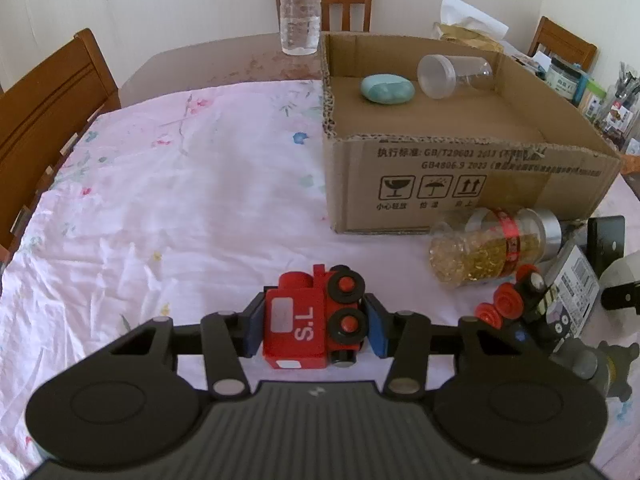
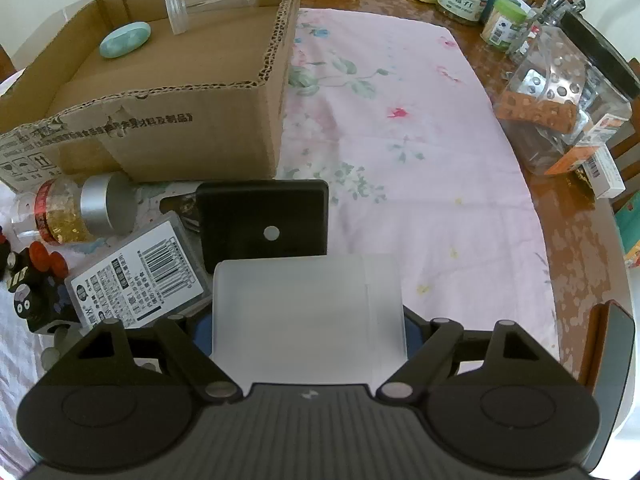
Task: Organize rigid objects
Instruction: 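Lift the train and white box into the cardboard box and release both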
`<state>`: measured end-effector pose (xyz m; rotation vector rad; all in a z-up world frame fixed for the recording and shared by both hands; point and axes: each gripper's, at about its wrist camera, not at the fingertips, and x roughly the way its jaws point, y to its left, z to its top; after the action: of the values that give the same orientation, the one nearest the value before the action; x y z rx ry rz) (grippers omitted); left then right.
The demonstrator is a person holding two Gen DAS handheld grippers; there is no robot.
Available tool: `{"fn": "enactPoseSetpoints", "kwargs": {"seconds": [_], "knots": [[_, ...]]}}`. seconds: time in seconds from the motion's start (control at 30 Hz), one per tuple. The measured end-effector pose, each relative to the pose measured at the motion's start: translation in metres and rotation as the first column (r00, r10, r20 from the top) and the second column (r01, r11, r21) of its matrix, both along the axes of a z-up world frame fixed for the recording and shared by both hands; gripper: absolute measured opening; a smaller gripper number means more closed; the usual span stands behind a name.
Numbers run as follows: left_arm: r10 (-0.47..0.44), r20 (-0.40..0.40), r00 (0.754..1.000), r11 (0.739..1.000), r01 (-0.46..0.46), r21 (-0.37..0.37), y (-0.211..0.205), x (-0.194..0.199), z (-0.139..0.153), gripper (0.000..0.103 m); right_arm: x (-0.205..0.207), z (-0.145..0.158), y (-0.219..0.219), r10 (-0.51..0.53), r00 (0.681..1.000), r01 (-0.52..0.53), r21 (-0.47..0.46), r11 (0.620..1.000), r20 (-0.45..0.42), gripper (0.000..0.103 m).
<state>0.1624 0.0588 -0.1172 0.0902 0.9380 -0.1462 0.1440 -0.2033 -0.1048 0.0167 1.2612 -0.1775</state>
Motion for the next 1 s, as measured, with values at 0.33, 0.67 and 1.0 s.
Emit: {"fn": "enactPoseSetpoints", "kwargs": {"seconds": [0.33, 0.67, 1.0], "knots": [[-0.059, -0.010, 0.998, 0.998, 0.059, 0.017, 0.000, -0.005, 0.015, 0.048, -0.005, 0.012, 0.004, 0.066, 0.998, -0.066, -0.004, 0.998, 0.015, 0.087], [-0.127, -0.016, 0.992, 0.992, 0.128, 0.018, 0.001, -0.014, 0.047, 0.048, -0.012, 0.034, 0.007, 0.160, 0.987, -0.159, -0.010, 0.987, 0.034, 0.087], [-0.194, 0.069, 0.979, 0.981, 0.194, -0.003, -0.009, -0.002, 0.097, 0.048, -0.012, 0.074, 0.007, 0.224, 0.967, -0.226, -0.001, 0.974, 0.120, 0.087]]}}
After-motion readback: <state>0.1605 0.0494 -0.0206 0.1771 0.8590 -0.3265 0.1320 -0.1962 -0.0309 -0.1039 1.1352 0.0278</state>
